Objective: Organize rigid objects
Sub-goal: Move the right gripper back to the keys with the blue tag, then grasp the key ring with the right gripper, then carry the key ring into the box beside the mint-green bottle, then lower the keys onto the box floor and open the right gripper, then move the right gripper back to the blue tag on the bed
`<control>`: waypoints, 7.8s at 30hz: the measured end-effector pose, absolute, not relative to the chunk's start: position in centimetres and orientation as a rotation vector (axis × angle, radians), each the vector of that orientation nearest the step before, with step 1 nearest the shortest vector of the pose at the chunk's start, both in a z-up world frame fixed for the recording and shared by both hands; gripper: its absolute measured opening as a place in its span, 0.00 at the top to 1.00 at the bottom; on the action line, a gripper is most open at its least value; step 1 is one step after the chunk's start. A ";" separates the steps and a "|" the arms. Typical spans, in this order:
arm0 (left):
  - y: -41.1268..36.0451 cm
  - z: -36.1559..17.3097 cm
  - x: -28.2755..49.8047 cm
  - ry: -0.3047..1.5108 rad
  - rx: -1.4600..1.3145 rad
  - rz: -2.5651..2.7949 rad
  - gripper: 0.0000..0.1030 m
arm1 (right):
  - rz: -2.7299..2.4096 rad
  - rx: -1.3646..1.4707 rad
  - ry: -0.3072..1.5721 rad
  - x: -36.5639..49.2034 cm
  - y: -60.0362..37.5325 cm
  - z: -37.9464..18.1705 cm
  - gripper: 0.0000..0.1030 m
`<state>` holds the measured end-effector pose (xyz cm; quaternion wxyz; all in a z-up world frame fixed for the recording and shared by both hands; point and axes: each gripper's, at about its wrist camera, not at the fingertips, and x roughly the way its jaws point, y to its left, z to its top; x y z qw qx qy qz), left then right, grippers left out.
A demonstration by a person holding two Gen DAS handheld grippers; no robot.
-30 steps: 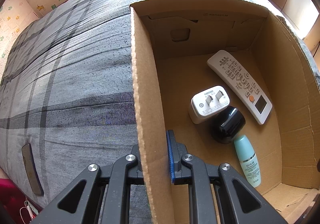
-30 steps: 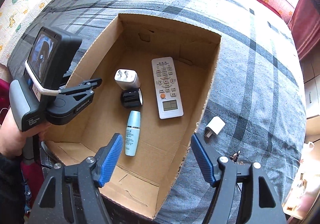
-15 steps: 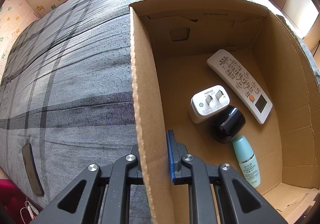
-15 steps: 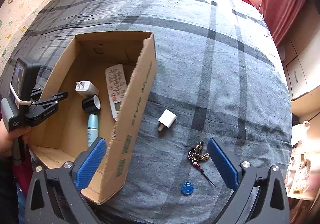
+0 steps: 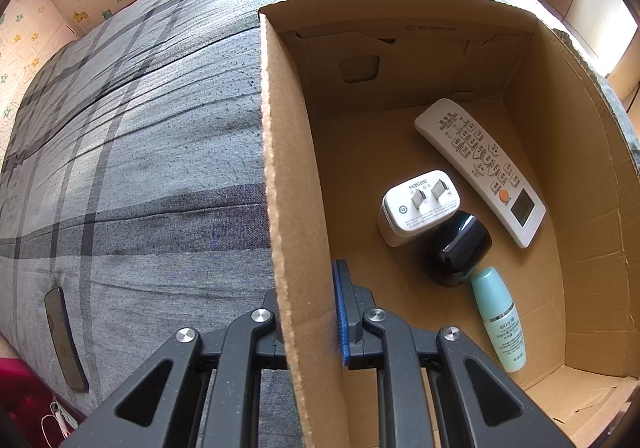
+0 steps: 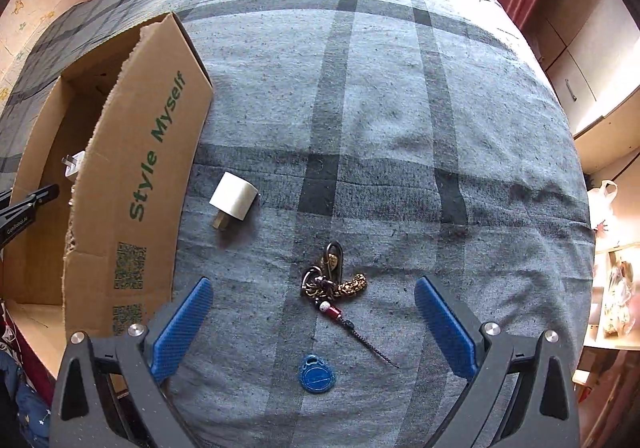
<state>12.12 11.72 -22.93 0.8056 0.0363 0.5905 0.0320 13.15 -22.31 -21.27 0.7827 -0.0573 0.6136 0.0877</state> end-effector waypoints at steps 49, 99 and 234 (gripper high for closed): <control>11.6 -23.1 12.2 1.268 0.085 0.075 0.84 | 0.047 -0.012 1.345 14.9 -25.2 -29.2 0.58; 11.3 -23.0 12.2 1.266 0.085 0.071 0.84 | 0.311 -0.102 1.094 11.8 -16.8 -8.9 0.68; 11.0 -22.8 12.3 1.268 0.098 0.080 0.84 | 0.294 -0.271 1.110 12.6 -13.0 -11.3 0.00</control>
